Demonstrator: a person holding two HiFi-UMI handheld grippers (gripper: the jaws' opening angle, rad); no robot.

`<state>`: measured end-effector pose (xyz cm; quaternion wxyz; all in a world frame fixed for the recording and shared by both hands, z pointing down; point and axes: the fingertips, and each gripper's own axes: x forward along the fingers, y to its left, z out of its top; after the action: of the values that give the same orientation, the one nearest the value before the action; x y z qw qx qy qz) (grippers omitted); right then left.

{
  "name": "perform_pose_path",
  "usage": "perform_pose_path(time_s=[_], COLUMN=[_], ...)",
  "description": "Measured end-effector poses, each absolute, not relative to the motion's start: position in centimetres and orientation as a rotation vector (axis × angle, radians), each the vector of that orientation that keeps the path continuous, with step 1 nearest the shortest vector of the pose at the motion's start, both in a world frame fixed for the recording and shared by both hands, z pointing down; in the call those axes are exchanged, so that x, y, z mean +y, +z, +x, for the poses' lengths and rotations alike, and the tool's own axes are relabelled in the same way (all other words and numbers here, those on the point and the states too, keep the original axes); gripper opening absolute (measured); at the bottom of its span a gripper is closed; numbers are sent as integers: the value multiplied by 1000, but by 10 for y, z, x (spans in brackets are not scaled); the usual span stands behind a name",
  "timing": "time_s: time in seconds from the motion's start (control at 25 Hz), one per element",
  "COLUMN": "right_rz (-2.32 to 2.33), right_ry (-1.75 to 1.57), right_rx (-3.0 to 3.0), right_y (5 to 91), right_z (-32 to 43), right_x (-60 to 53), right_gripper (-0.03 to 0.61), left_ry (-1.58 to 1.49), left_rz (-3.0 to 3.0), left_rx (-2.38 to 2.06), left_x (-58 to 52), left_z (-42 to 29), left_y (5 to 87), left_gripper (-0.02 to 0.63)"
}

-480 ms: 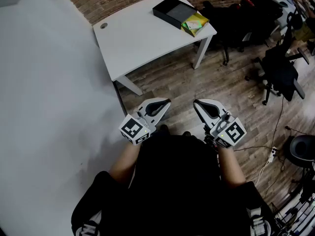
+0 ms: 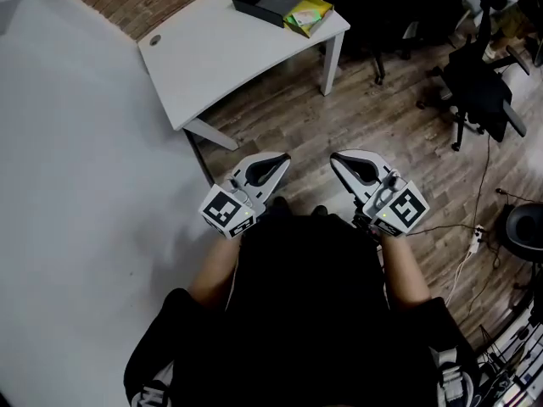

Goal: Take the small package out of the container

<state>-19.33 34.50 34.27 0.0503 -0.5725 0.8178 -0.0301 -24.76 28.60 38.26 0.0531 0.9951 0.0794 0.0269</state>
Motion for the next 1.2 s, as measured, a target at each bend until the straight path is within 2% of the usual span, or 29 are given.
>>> perform_pose_path(time_s=[0.6, 1.2], right_rz=[-1764, -1793], right_ry=[-58, -138], right_rx=[2452, 2414], right_y=[351, 373], right_z=[-147, -141], right_x=[402, 426], right_gripper=[6, 6], left_ry=[118, 159], left_rz=[3049, 3015], left_rx=[247, 331], left_x=[319, 336], left_z=[-221, -209], left_y=[374, 386], left_gripper=[15, 15])
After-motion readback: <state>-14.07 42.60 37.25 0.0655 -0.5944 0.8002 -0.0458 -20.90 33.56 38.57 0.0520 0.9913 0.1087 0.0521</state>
